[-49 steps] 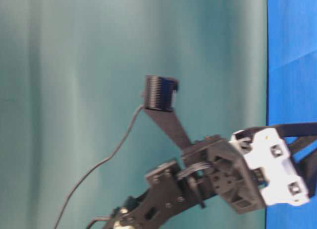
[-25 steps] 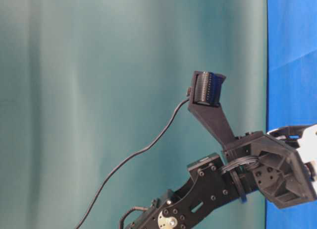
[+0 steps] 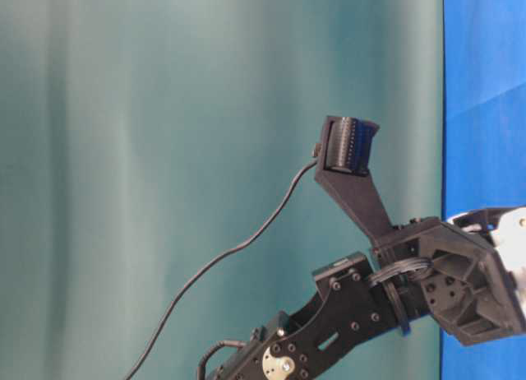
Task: Handover the blue block to the right arm after grasping it with the left arm, then place it in the designated position.
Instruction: 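Close the left gripper on the blue cube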
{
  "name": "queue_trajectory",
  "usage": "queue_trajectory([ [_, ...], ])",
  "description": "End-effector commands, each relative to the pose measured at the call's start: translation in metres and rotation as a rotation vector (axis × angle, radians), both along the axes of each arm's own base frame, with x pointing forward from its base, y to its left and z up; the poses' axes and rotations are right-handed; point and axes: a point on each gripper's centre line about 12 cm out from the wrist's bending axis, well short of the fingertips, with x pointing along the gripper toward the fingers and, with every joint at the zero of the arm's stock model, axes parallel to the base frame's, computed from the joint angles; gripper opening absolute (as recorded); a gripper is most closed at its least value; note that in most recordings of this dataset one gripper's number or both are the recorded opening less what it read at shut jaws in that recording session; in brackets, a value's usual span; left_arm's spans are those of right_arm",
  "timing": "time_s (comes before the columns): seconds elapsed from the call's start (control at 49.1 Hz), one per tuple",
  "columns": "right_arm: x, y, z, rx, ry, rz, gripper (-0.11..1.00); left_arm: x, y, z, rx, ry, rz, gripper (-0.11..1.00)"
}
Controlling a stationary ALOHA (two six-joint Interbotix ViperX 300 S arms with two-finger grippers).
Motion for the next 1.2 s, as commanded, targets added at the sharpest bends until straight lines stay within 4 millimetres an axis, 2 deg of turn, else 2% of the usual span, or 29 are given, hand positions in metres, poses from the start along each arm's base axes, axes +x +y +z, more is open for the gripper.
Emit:
queue_trajectory([
  [0.0,0.003,0.000,0.008,-0.001,-0.021,0.000,0.97,0.006,0.000,0.013,0.003,-0.035,-0.002,0.46],
  [0.366,0.003,-0.001,0.007,0.001,-0.018,-0.002,0.97,0.006,0.000,0.014,0.000,-0.031,0.002,0.46],
  [0.529,0.003,0.000,0.007,0.001,-0.018,0.000,0.97,0.005,0.000,0.023,0.002,-0.032,0.001,0.46],
  [0.896,0.004,0.000,0.009,0.003,-0.023,-0.001,0.97,-0.001,-0.002,0.077,0.002,-0.051,-0.001,0.46],
  [1.181,0.004,0.000,0.010,0.005,-0.023,-0.001,0.97,-0.008,-0.005,0.134,0.002,-0.092,-0.006,0.46],
])
